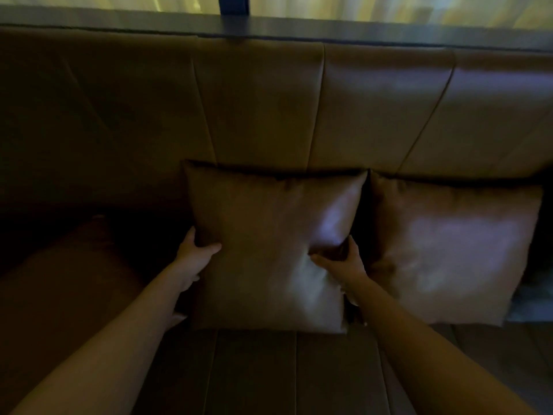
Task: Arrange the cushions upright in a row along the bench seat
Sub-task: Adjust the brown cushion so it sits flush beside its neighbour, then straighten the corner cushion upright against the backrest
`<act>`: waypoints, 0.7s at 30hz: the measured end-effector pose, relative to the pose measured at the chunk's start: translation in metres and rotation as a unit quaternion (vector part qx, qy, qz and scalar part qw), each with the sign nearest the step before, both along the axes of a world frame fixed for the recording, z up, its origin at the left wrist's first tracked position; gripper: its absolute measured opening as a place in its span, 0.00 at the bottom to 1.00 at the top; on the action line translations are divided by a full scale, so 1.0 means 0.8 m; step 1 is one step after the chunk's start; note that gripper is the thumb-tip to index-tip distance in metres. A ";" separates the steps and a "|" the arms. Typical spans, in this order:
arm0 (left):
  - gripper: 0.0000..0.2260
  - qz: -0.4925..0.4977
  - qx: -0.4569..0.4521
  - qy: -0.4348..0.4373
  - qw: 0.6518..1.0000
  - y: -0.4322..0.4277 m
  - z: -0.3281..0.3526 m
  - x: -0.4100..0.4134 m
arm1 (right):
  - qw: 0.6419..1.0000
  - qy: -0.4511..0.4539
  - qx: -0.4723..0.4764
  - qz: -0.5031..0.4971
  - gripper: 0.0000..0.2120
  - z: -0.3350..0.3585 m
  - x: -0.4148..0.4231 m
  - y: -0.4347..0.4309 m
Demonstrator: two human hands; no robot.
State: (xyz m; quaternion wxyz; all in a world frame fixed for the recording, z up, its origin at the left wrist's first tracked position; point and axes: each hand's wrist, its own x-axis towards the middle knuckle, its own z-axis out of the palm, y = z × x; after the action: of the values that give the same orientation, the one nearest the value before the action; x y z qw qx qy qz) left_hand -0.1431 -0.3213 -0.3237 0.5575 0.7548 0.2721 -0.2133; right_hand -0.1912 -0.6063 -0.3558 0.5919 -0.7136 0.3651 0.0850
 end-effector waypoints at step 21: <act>0.22 -0.001 0.104 0.015 0.994 0.355 0.049 -0.122 | 0.993 -0.008 -0.040 0.111 0.29 0.072 -0.038 0.371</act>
State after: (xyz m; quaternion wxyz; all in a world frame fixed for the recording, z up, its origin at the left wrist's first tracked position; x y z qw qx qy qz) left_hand -0.2409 -0.0371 -0.2841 0.4714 0.8057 0.3003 -0.1963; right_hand -0.2219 -0.3094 -0.2980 0.5522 -0.7736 0.2823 0.1300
